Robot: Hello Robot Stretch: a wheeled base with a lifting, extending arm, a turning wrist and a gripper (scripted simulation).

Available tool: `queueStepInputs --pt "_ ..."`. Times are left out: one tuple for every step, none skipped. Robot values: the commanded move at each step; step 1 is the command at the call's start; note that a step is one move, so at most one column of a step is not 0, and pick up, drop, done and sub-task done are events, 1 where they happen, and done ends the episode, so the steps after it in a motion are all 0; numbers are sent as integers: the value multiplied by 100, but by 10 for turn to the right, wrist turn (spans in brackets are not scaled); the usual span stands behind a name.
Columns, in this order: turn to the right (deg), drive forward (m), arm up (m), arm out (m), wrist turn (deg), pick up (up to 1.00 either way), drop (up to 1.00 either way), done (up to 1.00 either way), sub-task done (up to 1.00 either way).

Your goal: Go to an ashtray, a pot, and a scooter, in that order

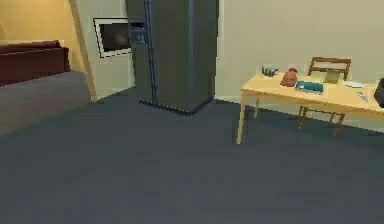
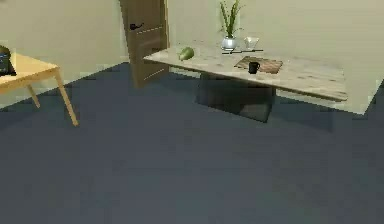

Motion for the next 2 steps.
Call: queueStepInputs --pt "-420 0 0 0 0 0 0 0 0" --pt "0 100 0 0 0 0 0 0 0"
